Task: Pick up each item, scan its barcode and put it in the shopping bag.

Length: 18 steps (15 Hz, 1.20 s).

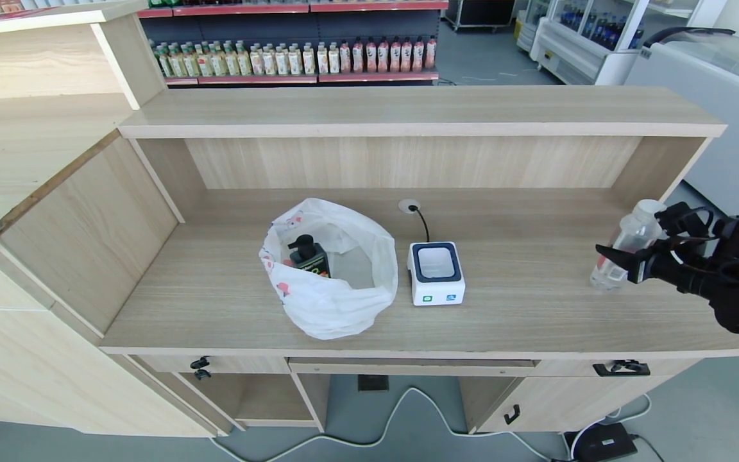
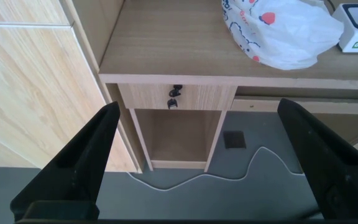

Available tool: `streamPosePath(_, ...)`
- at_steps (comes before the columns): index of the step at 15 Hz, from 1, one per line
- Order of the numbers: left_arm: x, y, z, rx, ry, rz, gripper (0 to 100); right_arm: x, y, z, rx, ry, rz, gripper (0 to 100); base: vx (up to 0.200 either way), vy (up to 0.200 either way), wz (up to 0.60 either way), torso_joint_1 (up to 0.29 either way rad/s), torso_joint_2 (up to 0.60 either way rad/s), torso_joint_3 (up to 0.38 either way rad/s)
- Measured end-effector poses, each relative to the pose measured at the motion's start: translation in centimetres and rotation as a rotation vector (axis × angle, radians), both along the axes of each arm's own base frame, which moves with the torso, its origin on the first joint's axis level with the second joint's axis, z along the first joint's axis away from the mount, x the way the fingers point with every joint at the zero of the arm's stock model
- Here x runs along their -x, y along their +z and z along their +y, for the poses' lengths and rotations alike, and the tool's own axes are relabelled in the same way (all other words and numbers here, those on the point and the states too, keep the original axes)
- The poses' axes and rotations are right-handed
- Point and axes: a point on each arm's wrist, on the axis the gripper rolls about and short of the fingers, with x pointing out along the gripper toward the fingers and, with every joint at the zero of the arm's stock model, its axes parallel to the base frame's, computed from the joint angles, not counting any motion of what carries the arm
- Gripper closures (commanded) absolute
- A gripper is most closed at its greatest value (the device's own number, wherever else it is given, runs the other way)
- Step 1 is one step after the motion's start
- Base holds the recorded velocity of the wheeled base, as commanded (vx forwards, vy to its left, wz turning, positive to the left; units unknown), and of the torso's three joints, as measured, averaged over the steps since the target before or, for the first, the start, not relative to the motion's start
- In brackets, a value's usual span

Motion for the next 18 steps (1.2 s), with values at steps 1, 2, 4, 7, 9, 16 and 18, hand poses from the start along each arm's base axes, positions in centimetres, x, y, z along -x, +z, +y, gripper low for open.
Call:
streamPosePath(1,0.0,0.0,0.0,0.0,0.0,0.0,0,0.2,1.0,0.4,-0.04,0.002,-0.002,100,0.0,0.0,0.0,0.0,0.0,0.0)
streamPosePath(2,0.0,0.0,0.0,0.0,0.0,0.0,0,0.5,2.1,1.0,-0.08,0.009,-0.002,100,0.0,0.0,0.0,0.0,0.0,0.0)
streamPosePath(4,0.0,0.0,0.0,0.0,0.0,0.0,0,1.5,5.0,2.6,-0.147,0.032,0.009,100,0.0,0.0,0.0,0.0,0.0,0.0)
streamPosePath(7,0.0,0.0,0.0,0.0,0.0,0.0,0,5.0,11.3,6.3,-0.232,0.096,0.032,100,0.0,0.0,0.0,0.0,0.0,0.0)
streamPosePath(9,0.0,0.0,0.0,0.0,0.0,0.0,0,8.2,15.4,9.5,-0.261,0.173,0.02,100,0.0,0.0,0.0,0.0,0.0,0.0)
streamPosePath(16,0.0,0.0,0.0,0.0,0.0,0.0,0,19.7,23.3,19.6,-0.321,0.455,0.062,100,0.0,0.0,0.0,0.0,0.0,0.0)
streamPosePath(18,0.0,0.0,0.0,0.0,0.0,0.0,0,22.3,24.2,21.4,-0.327,0.454,0.076,100,0.0,0.0,0.0,0.0,0.0,0.0)
